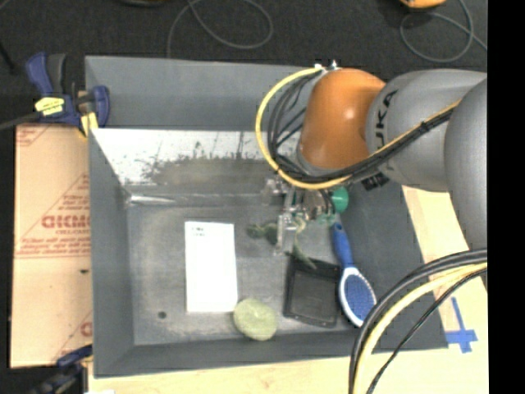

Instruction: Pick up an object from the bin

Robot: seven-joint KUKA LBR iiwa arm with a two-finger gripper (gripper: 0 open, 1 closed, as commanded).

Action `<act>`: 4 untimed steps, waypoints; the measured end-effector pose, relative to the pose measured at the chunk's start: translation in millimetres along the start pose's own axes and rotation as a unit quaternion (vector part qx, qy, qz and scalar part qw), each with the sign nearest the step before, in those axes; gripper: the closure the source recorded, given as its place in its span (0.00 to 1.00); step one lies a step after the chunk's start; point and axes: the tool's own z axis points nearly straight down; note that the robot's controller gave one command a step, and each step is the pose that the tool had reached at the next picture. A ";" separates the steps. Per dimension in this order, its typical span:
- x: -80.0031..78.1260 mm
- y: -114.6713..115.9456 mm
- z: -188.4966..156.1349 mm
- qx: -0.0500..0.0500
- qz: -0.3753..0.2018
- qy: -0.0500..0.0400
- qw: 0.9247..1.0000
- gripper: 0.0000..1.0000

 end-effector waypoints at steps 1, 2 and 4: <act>-1.6 0.1 -5.1 0.000 0.000 -0.004 1.000 0.00; 7.7 -16.7 5.2 -0.001 0.090 -0.004 0.996 0.00; 19.9 -28.0 -1.3 -0.001 0.139 -0.004 0.990 0.00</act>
Offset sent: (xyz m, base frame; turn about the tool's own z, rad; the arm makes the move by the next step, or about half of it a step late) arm -0.0146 -0.0282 -0.0132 0.2843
